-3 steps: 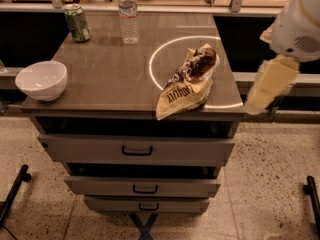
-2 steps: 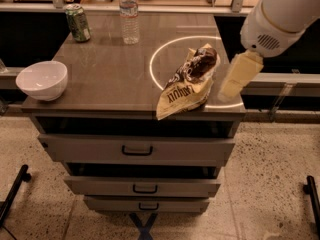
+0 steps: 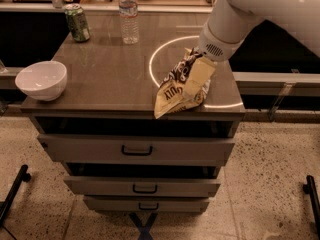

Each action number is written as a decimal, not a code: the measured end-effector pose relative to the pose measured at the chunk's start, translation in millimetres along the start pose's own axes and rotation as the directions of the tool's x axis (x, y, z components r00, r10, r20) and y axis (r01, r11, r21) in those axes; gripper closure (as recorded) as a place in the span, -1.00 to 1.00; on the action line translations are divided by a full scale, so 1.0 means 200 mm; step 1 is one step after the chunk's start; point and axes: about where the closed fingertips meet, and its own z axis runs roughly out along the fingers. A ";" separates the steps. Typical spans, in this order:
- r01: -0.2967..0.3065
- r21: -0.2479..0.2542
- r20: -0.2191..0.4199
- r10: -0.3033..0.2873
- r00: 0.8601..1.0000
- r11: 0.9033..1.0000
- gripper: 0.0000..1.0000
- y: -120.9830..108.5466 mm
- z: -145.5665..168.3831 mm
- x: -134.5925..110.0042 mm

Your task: Place brown chip bag into white bowl

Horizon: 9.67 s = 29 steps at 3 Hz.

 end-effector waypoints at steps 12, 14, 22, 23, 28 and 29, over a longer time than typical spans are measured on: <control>0.341 0.111 0.482 -0.351 0.803 0.934 1.00 0.04 -0.43 -0.90; 0.368 0.106 0.613 -0.352 0.707 0.924 1.00 0.13 -0.44 -1.00; 0.479 0.380 0.879 -0.471 0.081 0.791 1.00 0.58 -0.60 -1.64; 0.479 0.380 0.879 -0.471 0.081 0.791 1.00 0.58 -0.60 -1.64; 0.534 0.249 0.941 -0.333 0.065 0.808 -0.45 0.83 -0.14 -1.67; 0.536 0.249 0.941 -0.332 0.063 0.806 -0.90 0.84 -0.15 -1.68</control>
Offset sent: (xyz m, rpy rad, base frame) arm 0.0123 0.0625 -0.0784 0.0622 0.0065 0.3602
